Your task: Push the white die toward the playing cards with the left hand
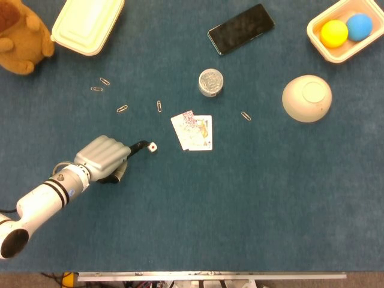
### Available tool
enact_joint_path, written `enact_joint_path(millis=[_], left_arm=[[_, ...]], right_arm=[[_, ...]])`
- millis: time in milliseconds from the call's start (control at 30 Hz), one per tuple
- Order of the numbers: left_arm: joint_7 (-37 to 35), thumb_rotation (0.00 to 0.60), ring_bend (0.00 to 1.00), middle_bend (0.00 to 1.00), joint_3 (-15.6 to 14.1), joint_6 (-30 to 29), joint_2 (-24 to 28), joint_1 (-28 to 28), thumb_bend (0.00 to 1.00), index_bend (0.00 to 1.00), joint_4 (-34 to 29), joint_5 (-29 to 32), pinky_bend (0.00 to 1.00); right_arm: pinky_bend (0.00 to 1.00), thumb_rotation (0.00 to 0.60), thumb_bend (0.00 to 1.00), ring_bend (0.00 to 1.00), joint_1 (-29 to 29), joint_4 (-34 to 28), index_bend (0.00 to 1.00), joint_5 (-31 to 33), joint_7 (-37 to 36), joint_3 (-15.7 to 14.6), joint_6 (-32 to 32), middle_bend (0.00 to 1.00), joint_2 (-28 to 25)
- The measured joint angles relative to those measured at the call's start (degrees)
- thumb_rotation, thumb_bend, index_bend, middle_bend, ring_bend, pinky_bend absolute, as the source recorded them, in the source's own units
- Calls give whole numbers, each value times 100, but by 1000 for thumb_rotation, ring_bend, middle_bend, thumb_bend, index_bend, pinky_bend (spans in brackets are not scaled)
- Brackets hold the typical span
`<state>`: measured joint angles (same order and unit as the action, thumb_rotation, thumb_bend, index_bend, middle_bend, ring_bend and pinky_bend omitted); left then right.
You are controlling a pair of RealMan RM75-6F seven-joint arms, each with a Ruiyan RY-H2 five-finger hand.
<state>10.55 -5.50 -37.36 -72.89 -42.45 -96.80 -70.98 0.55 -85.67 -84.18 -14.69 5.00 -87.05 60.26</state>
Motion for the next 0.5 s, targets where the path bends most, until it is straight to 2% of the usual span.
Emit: enact_joint_path(millis=[500], left_arm=[[171, 600, 1000, 1000, -107, -170, 179, 49, 901, 52, -404, -166, 1000]], right_arm=[[250, 600, 84, 185, -26, 24, 297, -12, -66, 3, -40, 295, -15]])
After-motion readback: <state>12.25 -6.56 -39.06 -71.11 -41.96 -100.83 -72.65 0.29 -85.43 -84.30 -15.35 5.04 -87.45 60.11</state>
